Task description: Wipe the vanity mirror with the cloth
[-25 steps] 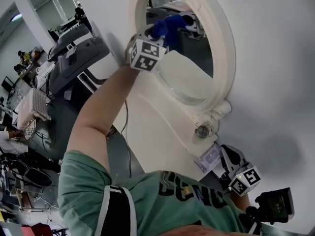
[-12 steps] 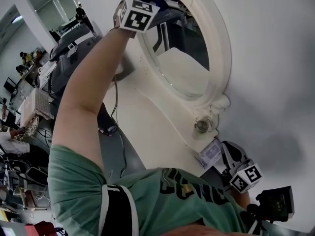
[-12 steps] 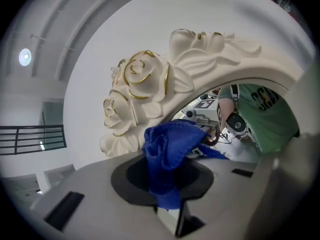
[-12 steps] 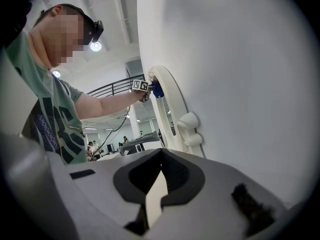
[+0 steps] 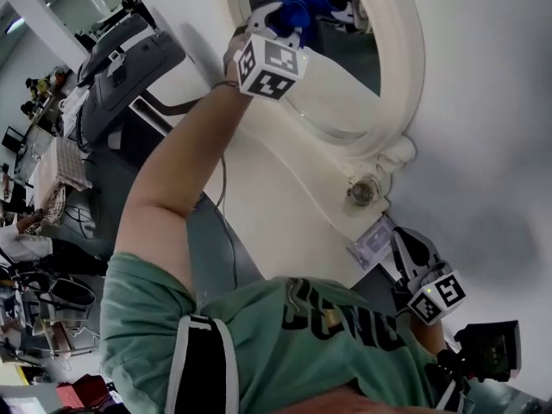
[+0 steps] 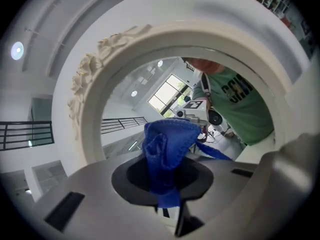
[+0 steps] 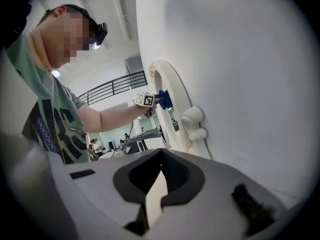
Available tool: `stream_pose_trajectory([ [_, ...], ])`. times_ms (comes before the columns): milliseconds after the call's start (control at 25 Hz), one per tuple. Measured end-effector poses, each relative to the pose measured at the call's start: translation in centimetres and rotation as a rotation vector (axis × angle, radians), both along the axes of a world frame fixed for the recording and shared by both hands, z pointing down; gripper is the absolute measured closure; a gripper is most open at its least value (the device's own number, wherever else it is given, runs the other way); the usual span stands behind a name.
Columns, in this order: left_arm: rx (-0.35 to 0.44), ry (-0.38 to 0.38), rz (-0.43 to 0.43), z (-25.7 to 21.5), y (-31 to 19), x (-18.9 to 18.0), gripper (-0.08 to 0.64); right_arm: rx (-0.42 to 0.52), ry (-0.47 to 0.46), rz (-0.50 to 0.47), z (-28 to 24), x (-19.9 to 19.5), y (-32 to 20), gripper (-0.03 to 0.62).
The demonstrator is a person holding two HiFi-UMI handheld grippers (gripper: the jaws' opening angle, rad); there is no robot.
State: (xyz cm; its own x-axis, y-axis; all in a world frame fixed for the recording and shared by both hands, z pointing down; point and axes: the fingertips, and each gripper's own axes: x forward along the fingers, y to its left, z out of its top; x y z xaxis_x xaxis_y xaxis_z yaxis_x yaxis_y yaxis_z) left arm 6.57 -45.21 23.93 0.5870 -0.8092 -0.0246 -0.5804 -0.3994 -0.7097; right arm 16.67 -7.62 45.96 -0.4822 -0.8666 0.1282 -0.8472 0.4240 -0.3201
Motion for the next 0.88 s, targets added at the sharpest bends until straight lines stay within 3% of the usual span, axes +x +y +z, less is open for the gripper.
stream_pose_trajectory([
  [280, -0.236, 0.067, 0.042, 18.1, 4.5, 2.6, 0.482, -0.045, 0.013, -0.012, 0.9, -0.7, 0.1, 0.58],
  [520, -0.413, -0.014, 0.111, 28.3, 8.6, 5.0, 0.479, -0.069, 0.02, -0.013, 1.0, -0.9, 0.2, 0.58],
  [640, -0.469, -0.049, 0.156, 31.2, 9.7, 5.5, 0.483, -0.077, 0.024, -0.007, 1.2, -0.8, 0.2, 0.58],
  [880, -0.513, -0.076, 0.2, 31.6, 9.7, 5.7, 0.482, -0.062, 0.03, -0.009, 0.7, -0.9, -0.4, 0.58],
])
